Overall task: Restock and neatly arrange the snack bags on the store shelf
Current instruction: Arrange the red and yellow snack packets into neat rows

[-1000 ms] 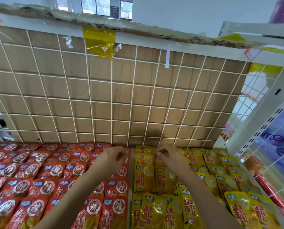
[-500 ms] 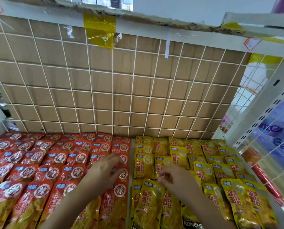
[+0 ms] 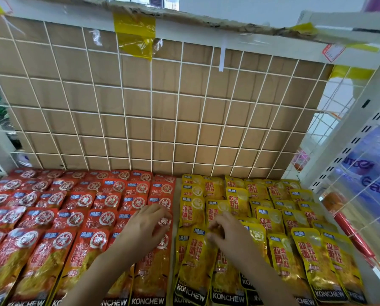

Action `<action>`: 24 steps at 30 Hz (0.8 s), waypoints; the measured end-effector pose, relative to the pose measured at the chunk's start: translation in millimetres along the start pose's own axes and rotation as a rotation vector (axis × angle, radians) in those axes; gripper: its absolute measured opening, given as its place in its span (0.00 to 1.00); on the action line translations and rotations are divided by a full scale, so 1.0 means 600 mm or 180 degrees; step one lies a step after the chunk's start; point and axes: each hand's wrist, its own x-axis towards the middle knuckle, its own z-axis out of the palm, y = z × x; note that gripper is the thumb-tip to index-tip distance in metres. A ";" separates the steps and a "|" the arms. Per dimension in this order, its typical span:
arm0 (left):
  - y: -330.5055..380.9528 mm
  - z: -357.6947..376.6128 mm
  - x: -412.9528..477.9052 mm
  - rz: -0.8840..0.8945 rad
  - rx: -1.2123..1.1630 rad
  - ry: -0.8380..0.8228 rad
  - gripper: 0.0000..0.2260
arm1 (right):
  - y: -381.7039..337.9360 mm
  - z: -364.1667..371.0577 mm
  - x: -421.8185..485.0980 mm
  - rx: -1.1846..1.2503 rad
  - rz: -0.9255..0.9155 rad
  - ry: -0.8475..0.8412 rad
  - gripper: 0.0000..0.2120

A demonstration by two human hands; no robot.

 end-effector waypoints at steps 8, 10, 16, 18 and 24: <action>0.033 0.001 0.009 0.0159 0.0024 -0.0106 0.12 | 0.021 -0.024 -0.004 0.0996 0.0338 0.0206 0.11; 0.047 0.004 0.014 0.0190 0.0223 -0.0330 0.12 | 0.031 -0.033 -0.005 0.1047 0.0442 0.0326 0.10; 0.061 0.021 0.031 0.0071 0.1018 -0.1009 0.24 | 0.050 -0.053 -0.013 0.1112 0.0576 0.0492 0.07; 0.064 0.023 0.038 0.0088 0.1141 -0.1115 0.25 | 0.054 -0.053 -0.016 0.1110 0.0573 0.0530 0.07; 0.062 0.023 0.054 0.0085 0.0788 -0.1074 0.13 | 0.061 -0.050 -0.019 0.1084 0.0643 0.0541 0.10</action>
